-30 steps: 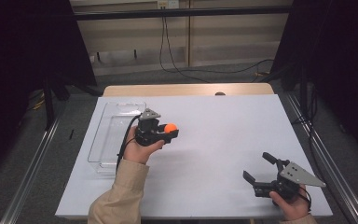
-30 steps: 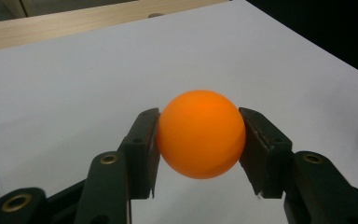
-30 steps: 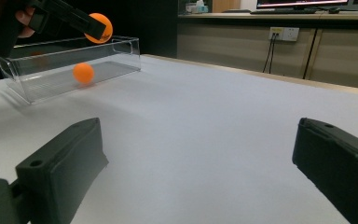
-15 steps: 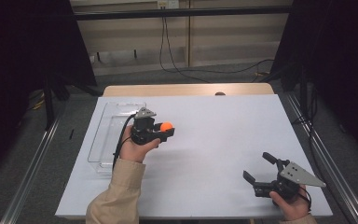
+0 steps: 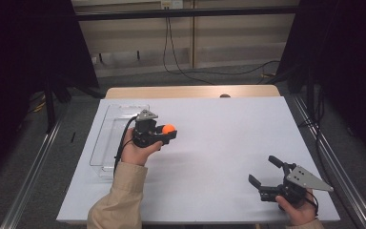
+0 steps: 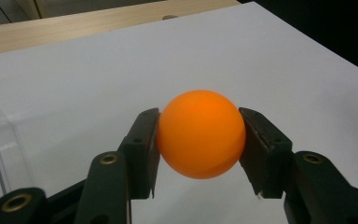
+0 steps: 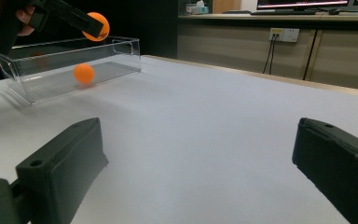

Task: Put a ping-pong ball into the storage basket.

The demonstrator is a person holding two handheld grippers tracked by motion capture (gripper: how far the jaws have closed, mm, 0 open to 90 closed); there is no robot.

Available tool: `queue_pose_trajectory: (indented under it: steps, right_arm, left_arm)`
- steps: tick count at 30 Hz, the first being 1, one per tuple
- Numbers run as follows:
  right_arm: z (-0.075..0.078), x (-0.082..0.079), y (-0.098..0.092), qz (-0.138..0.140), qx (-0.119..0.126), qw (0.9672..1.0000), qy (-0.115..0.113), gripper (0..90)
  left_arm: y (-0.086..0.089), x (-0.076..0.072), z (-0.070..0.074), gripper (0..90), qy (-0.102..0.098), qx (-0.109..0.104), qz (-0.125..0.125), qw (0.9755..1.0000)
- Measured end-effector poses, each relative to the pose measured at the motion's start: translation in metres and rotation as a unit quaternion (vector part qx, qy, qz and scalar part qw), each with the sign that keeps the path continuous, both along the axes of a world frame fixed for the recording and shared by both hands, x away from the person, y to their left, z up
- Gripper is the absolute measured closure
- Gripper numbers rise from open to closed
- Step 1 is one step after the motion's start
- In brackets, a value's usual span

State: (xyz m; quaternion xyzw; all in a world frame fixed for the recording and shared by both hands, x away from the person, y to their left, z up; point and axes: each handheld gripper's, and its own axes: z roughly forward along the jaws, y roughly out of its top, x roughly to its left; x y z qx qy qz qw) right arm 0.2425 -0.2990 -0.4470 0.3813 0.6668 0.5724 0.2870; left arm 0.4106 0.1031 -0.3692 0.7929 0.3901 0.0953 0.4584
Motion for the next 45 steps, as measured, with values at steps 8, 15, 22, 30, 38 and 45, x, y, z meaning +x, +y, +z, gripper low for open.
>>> queue_pose_trajectory:
  steps: [8,15,22,30,38,45]
  right_arm:
    - [0.000,0.000,0.000,0.000,0.001,1.0000,0.000,1.9]
    - [0.000,0.000,0.000,0.000,0.000,1.0000,0.000,2.0]
    - [0.000,0.000,0.000,0.001,-0.001,1.0000,0.000,2.0]
    - [0.000,0.000,0.000,0.001,0.000,1.0000,0.000,2.0]
    - [0.000,0.000,0.000,0.001,-0.001,1.0000,0.000,2.0]
    - [0.000,0.000,0.000,0.000,0.001,1.0000,0.000,2.0]
  left_arm:
    - [0.005,0.001,0.001,50.8,0.000,-0.001,0.007,1.0000]
    - [0.008,0.003,0.000,50.8,0.000,-0.002,0.011,0.9999]
    - [0.010,0.003,0.001,50.8,-0.004,0.001,0.014,0.9999]
    - [0.016,0.004,0.002,50.8,-0.005,-0.001,0.021,0.9998]
    - [0.021,0.005,0.003,50.8,-0.007,-0.001,0.027,0.9996]
    - [0.022,0.006,0.003,50.8,-0.008,-0.001,0.028,0.9996]
